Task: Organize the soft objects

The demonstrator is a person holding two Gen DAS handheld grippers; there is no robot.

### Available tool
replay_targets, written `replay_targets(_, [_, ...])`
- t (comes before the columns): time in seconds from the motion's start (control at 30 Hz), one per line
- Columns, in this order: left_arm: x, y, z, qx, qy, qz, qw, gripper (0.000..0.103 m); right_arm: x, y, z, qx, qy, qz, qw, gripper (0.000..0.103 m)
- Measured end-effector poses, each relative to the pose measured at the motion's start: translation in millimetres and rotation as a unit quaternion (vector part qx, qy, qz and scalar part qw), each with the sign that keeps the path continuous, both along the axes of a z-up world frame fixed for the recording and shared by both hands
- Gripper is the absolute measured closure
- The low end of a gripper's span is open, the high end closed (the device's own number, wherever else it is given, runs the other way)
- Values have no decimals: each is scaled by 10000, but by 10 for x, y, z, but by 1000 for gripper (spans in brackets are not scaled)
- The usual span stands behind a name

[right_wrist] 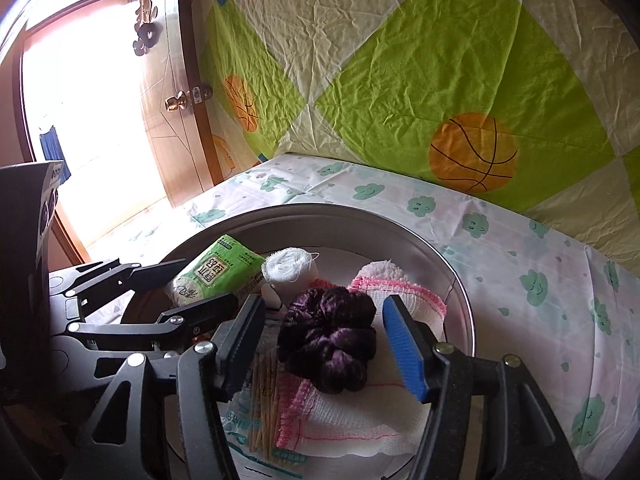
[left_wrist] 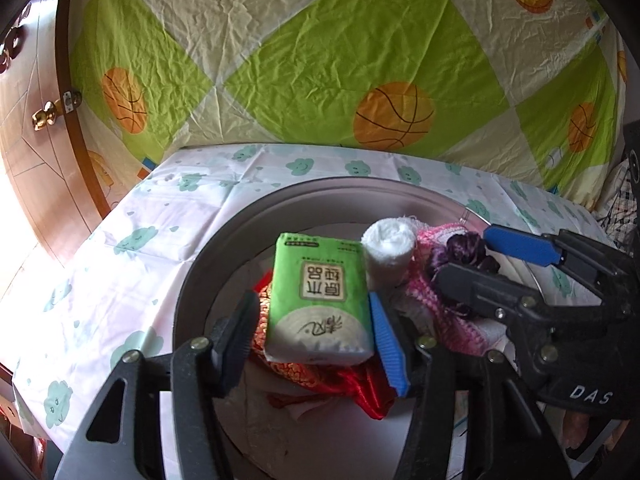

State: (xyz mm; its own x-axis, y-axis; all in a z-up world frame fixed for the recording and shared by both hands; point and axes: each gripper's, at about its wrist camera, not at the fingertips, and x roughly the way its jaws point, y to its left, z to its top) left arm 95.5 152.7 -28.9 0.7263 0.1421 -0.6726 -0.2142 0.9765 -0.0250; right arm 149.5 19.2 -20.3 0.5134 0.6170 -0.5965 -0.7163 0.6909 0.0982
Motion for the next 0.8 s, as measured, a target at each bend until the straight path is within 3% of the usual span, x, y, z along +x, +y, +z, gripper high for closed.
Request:
replay_targets(0.17, [-102, 4, 37, 132, -150, 137, 9997, 15, -94, -145, 63, 215, -119, -78, 9997, 27])
replay_targets(0.33, [-204, -55, 131, 367, -335, 221, 9985, 5, -207, -246, 154, 374, -216, -85, 9990, 26])
replay_targets(0.8, [-432, -113, 282, 295, -504, 351, 9977, 1, -479, -503, 286, 695, -389, -153, 9967, 22])
